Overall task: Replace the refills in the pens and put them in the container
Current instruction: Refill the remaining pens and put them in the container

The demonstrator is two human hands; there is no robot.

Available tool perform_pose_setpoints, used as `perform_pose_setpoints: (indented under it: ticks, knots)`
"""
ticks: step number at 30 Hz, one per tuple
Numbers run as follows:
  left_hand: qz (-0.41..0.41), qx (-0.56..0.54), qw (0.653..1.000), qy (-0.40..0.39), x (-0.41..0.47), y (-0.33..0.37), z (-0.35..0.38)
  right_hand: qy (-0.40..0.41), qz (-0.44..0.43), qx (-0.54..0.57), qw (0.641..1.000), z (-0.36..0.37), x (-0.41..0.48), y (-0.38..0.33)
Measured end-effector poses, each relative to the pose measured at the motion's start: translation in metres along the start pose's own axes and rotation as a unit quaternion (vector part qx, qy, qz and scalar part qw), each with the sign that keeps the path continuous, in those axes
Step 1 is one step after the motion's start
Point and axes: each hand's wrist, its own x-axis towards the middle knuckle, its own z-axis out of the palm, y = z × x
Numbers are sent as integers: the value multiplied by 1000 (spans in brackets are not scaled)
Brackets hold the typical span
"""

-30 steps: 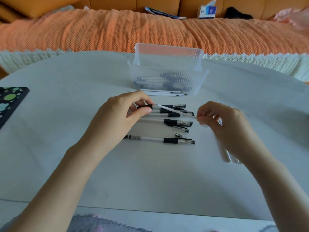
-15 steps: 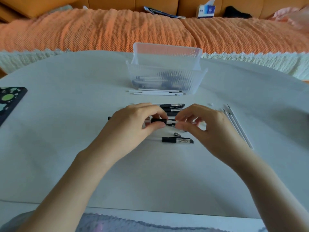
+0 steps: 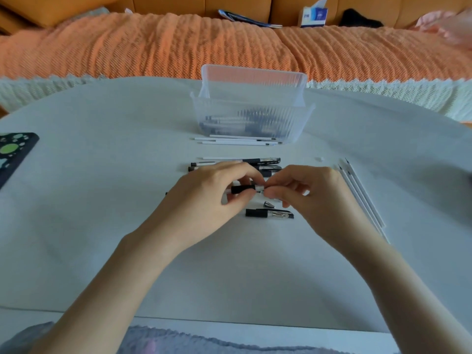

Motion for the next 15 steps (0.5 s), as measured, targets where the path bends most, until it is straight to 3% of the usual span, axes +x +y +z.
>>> perform_pose_setpoints:
  ticks: [15]
  knots:
    - [18,41,998,49,1,3,-1,-20,24,37,999,-4,-3,-3]
